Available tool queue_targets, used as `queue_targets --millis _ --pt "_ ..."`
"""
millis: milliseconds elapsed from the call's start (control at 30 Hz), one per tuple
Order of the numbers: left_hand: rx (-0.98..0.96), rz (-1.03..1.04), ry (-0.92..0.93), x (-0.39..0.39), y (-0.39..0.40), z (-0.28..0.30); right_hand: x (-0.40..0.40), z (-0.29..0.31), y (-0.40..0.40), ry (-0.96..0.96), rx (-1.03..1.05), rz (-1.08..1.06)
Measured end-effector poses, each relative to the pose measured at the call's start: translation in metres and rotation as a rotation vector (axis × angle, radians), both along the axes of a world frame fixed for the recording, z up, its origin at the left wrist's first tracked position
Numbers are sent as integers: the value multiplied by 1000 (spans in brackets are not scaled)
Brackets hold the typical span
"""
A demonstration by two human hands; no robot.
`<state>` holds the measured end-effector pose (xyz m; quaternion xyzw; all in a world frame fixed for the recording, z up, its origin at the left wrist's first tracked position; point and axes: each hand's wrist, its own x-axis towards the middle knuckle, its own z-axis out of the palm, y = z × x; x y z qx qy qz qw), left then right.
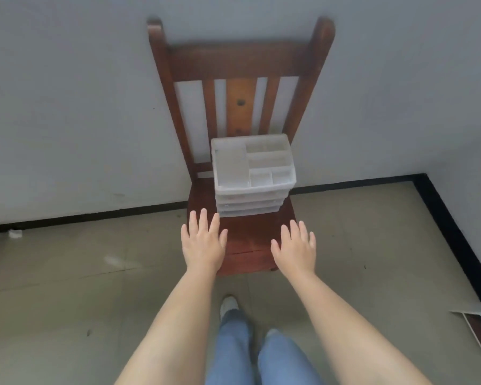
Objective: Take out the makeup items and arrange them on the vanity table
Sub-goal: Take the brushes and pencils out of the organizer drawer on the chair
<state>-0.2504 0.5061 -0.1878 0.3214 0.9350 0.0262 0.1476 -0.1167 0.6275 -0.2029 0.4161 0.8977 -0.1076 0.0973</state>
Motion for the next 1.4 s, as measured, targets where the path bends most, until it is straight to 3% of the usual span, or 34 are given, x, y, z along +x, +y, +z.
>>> queue_targets --millis 233,367,433,533,633,833,967,1233,1300,1400 --pt "86 -65 11 -60 59 -57 -77 -73 40 33 -109 -127" --pt "194 -149 91 -68 64 -90 -104 -120 41 69 -297 -232" --pt "202 -194 111 -73 61 -99 -120 -130 47 261 -520 -501" --pt "203 -246 133 -78 58 -109 -145 -136 62 684 -988 -1070" --pt "189 -284 160 -80 55 -110 -153 -141 73 978 -1206 -1436" --pt "145 -300 185 -85 50 -109 -155 -143 81 989 -1334 -1507" --pt "140 -315 187 -86 52 -109 -147 -150 78 928 -1312 -1467" --pt "108 -238 8 -85 49 -117 -81 -162 35 731 -1280 -1569" --pt "175 -211 -14 -81 50 -116 -72 -163 31 717 -1311 -1548" --pt "228 -26 -161 -62 43 -124 -69 -164 33 709 -1347 -1505"
